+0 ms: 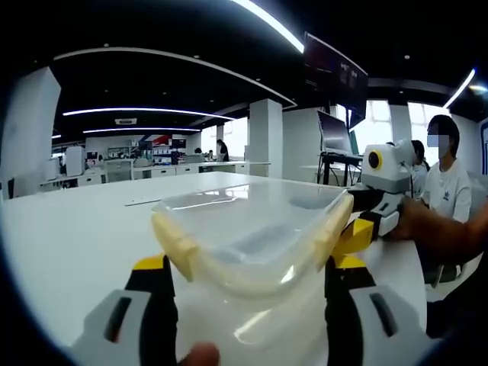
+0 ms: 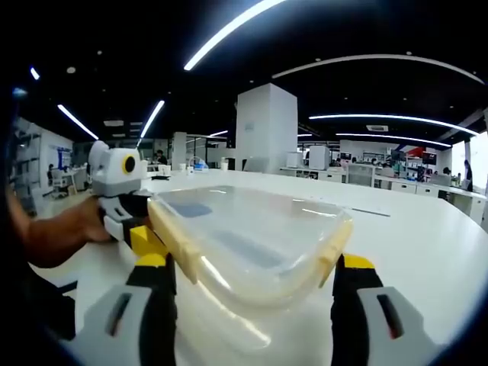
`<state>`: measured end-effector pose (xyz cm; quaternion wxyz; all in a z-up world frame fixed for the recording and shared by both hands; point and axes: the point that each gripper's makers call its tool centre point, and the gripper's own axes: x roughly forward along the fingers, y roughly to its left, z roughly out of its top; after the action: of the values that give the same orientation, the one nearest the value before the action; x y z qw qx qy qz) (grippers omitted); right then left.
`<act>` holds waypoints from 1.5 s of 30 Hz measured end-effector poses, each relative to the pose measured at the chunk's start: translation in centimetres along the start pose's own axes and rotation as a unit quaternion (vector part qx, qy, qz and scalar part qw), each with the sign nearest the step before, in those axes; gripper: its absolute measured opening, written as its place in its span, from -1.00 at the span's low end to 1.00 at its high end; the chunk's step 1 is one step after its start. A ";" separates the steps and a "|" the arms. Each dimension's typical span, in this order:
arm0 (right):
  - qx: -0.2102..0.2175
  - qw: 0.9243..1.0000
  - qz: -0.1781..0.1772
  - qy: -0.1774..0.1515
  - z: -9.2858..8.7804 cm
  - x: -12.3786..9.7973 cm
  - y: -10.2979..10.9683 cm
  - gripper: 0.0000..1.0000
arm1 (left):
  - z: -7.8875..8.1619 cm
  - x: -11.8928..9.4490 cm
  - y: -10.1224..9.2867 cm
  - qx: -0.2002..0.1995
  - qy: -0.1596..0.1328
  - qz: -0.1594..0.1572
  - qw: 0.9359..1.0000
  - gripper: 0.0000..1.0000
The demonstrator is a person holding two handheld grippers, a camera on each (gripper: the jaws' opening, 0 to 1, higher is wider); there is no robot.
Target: Snap each plastic latch of the storage box into its locked position after aligning the lid with the box until every specified latch is closed and the lid sits flush.
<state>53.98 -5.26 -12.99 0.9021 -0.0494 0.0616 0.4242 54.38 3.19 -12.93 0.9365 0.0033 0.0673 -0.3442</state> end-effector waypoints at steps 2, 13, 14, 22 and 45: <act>0.000 1.000 0.000 0.000 0.0 0.0 0.0 0.63 | 0.0 0.0 0.0 -0.001 0.000 0.000 1.000 0.54; -0.010 1.000 -0.003 0.000 0.0 0.0 -0.3 0.70 | 0.0 -0.2 0.2 0.004 0.003 0.004 1.000 0.54; -0.011 1.000 -0.003 -0.001 0.0 -0.1 -0.3 0.70 | 0.0 -0.5 0.2 0.003 0.003 0.004 1.000 0.55; -0.030 0.999 -0.017 -0.025 0.8 -0.9 -1.0 0.90 | -0.8 -2.6 1.4 0.021 0.023 0.024 0.999 0.82; -0.033 0.997 -0.058 -0.027 -0.1 -3.8 -1.8 0.98 | -0.3 -5.0 1.2 -0.026 -0.004 0.019 0.999 0.99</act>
<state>52.93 -9.32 -12.43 0.9246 -0.0708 0.0201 0.3739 51.32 7.30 -12.66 0.9428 -0.0210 0.0718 -0.3248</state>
